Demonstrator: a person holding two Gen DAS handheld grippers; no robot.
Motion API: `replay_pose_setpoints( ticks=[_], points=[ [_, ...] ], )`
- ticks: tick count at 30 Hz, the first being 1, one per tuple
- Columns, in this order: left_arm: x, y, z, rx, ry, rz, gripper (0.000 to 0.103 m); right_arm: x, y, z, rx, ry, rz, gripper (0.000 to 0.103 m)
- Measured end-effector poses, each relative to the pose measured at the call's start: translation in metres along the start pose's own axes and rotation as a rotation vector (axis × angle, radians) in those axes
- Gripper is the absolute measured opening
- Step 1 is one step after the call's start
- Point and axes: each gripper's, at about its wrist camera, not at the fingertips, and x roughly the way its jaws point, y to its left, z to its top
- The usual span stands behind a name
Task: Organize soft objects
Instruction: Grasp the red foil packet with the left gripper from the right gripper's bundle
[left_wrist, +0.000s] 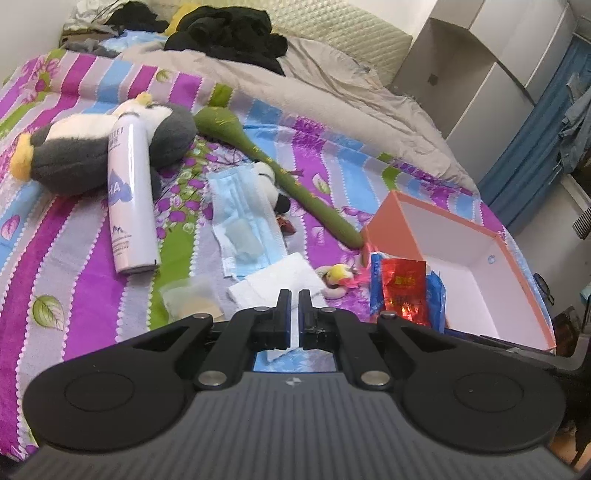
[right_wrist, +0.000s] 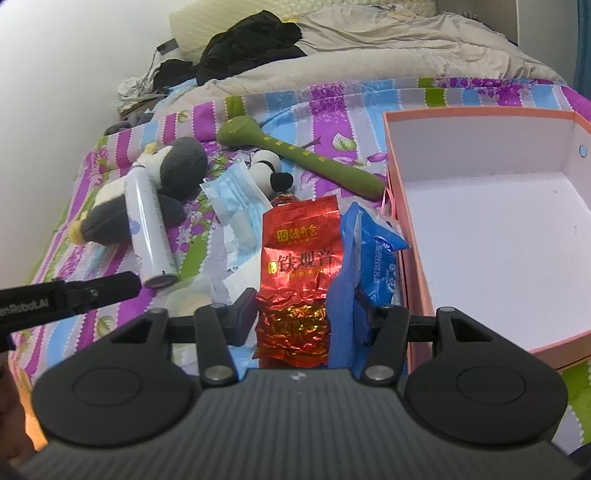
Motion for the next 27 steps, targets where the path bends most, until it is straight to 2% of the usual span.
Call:
replay_pose_setpoints(
  ticks=[7,11,14,16,19,21,24,27],
  points=[
    [0.004,-0.006,0.0,0.008,-0.008,-0.006,0.005,-0.004,-0.002,0.006,-0.022,-0.003,0.023,0.056],
    [0.023,0.011,-0.009,-0.002,0.018,0.052,0.006,0.017,0.006,-0.003,-0.052,0.061,0.062,0.056],
    [0.036,0.029,-0.015,-0.034,0.058,0.073,0.019,0.035,0.015,-0.012,-0.073,0.106,0.091,0.057],
    [0.044,0.04,-0.017,-0.055,0.079,0.093,0.036,0.047,0.022,-0.017,-0.094,0.134,0.1,0.057],
    [0.05,0.052,-0.018,-0.095,0.084,0.065,0.038,0.06,0.029,-0.024,-0.125,0.164,0.107,0.058],
    [0.053,0.056,-0.018,-0.113,0.089,0.042,0.038,0.063,0.03,-0.026,-0.14,0.171,0.11,0.062],
    [0.062,0.061,-0.021,-0.157,0.115,-0.006,0.038,0.062,0.028,-0.027,-0.144,0.179,0.136,0.069],
    [0.073,0.061,-0.025,-0.184,0.149,-0.061,0.039,0.056,0.024,-0.028,-0.148,0.181,0.143,0.07]
  ],
)
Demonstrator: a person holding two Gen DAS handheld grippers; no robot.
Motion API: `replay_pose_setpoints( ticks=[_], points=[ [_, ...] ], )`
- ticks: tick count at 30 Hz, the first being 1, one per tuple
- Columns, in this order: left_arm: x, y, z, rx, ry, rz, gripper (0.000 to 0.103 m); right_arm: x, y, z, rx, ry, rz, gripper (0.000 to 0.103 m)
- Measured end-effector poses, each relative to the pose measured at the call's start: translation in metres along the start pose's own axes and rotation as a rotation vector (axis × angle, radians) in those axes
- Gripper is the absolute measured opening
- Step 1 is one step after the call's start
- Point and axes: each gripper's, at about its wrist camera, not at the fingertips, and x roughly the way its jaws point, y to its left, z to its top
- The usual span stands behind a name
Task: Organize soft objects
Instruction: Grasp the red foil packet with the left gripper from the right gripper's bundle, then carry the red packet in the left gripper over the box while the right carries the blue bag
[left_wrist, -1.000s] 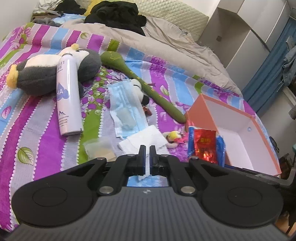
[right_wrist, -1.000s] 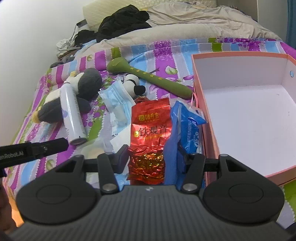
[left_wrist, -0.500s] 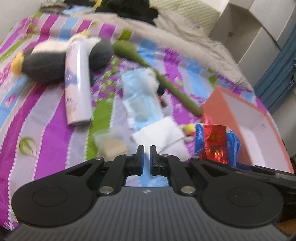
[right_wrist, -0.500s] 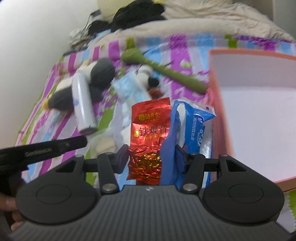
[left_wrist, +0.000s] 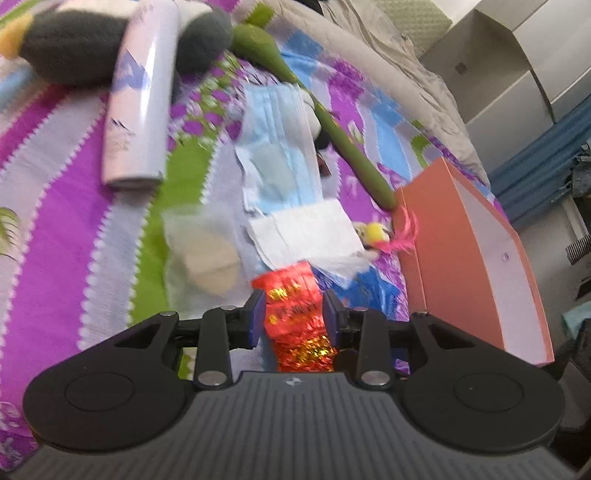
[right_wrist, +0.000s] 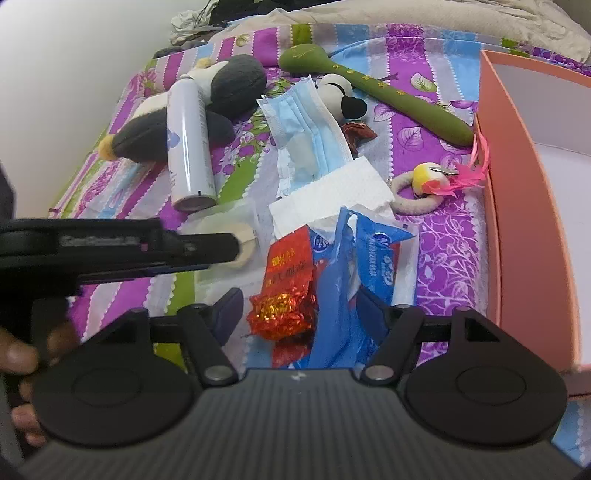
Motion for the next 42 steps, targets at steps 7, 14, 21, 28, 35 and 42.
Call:
replay_pose_setpoints(
  ticks=[7,14,21,28,35,42],
  points=[
    [0.022,-0.009,-0.011,0.018,0.064,-0.011,0.055,-0.016,0.002,-0.013,-0.046,-0.038,-0.123,0.069],
    [0.04,-0.014,-0.02,-0.004,0.139,0.011,0.055,0.006,-0.008,-0.014,-0.047,0.008,-0.156,0.052],
    [0.052,-0.018,-0.026,0.007,0.163,0.032,0.054,0.023,-0.02,-0.018,0.0,0.049,-0.129,0.028],
    [0.055,-0.025,-0.027,0.042,0.135,0.047,0.041,0.014,-0.018,-0.017,0.006,0.043,-0.104,0.01],
    [0.03,-0.031,-0.022,0.077,0.084,0.062,0.031,-0.004,-0.017,-0.012,-0.01,0.011,-0.101,0.007],
    [-0.004,-0.037,-0.016,0.093,0.029,0.06,0.023,-0.027,-0.015,-0.005,-0.005,-0.033,-0.09,0.006]
  ],
)
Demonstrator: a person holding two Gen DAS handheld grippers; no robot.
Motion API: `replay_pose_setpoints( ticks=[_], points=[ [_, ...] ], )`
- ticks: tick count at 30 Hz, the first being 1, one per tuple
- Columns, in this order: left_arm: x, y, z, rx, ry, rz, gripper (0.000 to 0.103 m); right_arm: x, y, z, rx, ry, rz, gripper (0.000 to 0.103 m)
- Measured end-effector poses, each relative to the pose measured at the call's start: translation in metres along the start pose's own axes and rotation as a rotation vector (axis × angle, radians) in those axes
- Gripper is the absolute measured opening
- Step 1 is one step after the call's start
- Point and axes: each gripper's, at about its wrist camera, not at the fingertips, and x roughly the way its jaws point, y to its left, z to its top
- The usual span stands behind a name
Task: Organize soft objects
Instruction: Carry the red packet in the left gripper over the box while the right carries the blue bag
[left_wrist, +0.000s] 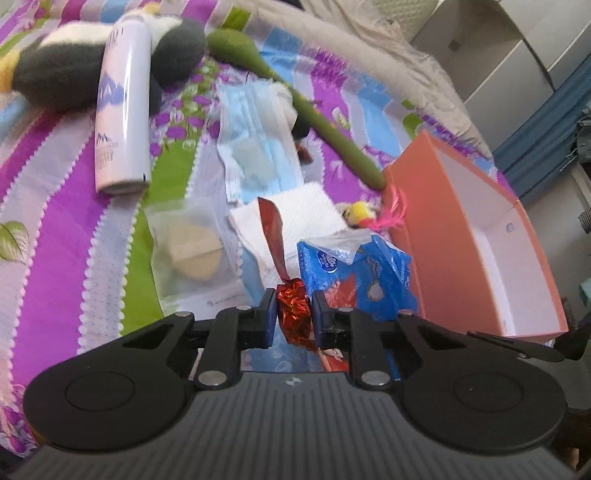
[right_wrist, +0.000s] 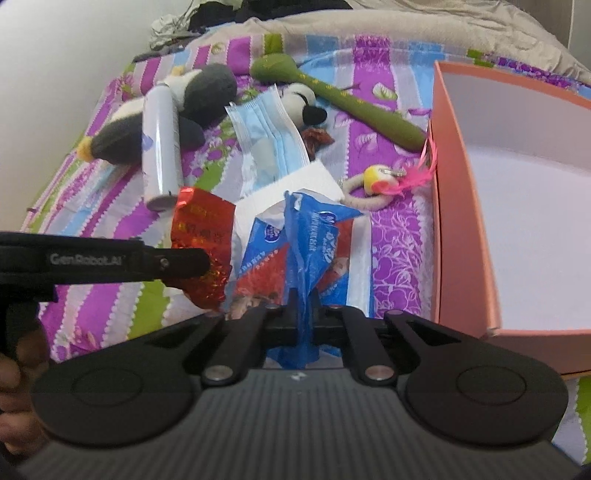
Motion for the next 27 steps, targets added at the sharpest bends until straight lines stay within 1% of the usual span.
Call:
replay_pose_setpoints(
  ticks=[4,8,19,27],
  points=[
    [-0.022,-0.01,0.004,0.038,-0.034,-0.004,0.023,-0.015,0.006,0.006,-0.022,-0.03,-0.006,0.006],
    [-0.041,-0.018,0.011,0.07,-0.061,-0.009,0.023,-0.031,0.009,0.012,-0.018,-0.069,-0.007,0.006],
    [-0.097,-0.037,0.039,0.126,-0.168,-0.015,0.023,-0.081,0.012,0.036,-0.018,-0.194,-0.013,0.006],
    [-0.118,-0.06,0.059,0.158,-0.22,-0.048,0.023,-0.112,0.005,0.057,-0.028,-0.283,-0.049,0.006]
  ],
)
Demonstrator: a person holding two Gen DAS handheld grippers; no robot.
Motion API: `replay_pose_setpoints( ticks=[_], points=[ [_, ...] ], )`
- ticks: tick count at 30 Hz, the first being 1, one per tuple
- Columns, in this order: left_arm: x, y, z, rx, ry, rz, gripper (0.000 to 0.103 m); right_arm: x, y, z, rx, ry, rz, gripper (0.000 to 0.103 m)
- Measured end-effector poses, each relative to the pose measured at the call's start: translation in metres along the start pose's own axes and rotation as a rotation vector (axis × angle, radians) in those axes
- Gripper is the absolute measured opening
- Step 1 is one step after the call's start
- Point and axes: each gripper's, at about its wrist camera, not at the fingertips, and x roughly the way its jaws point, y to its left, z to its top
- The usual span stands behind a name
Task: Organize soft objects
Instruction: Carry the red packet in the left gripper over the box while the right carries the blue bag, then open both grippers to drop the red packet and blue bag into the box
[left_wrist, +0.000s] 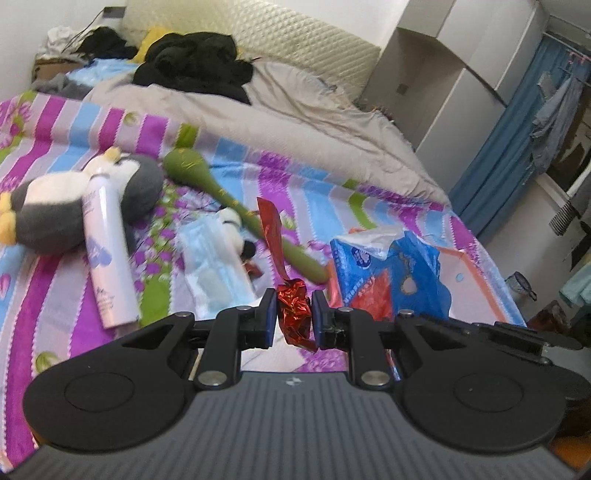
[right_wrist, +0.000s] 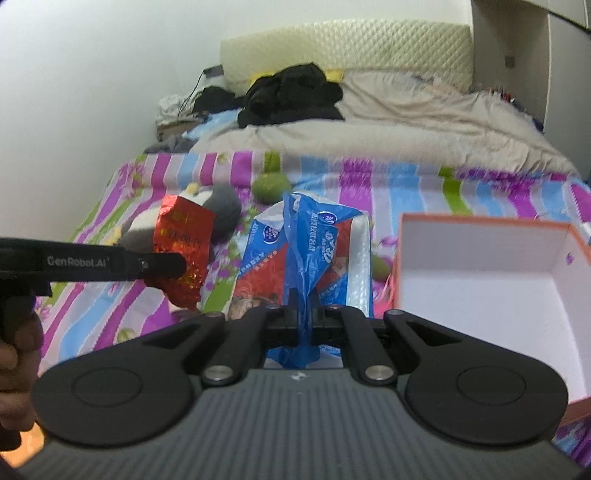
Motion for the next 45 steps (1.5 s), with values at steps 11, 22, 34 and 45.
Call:
replay_pose_setpoints(
  ticks=[11,22,34,45],
  points=[
    [0.02,-0.058,0.025,0.082,-0.014,-0.099,0.023,-0.03,-0.047,0.014,0.047,-0.074,-0.108,0.006],
    [0.095,-0.134,0.023,0.162,0.096,-0.209,0.023,-0.018,-0.127,0.002,0.166,0.016,-0.226,0.006],
    [0.198,-0.186,0.008,0.247,0.312,-0.243,0.023,0.035,-0.197,-0.027,0.312,0.203,-0.268,0.007],
    [0.246,-0.194,0.001,0.254,0.408,-0.229,0.037,0.064,-0.223,-0.045,0.411,0.297,-0.272,0.027]
  ],
)
